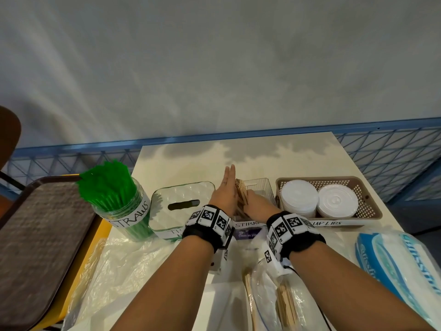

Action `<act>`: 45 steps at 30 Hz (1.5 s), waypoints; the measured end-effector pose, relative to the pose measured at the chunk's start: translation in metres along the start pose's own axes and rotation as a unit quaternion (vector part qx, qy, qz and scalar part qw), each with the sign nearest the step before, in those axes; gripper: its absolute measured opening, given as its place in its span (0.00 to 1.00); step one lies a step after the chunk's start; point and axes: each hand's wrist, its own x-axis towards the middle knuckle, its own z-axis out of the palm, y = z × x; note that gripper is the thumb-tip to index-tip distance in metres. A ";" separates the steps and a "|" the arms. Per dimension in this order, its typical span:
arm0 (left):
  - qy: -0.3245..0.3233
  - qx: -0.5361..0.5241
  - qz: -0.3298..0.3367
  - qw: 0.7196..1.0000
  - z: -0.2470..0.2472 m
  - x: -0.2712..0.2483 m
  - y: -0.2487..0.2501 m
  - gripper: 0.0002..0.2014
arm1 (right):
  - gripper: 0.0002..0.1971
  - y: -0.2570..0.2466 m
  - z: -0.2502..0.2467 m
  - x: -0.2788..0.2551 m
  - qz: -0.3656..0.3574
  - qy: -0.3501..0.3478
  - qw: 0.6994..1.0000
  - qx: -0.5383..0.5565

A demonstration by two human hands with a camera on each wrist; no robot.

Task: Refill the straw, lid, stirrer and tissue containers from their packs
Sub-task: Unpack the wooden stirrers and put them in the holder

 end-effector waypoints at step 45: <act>0.035 -0.095 0.011 0.995 0.006 -0.009 0.006 0.31 | 0.19 0.005 0.006 0.003 0.033 0.051 0.998 0.031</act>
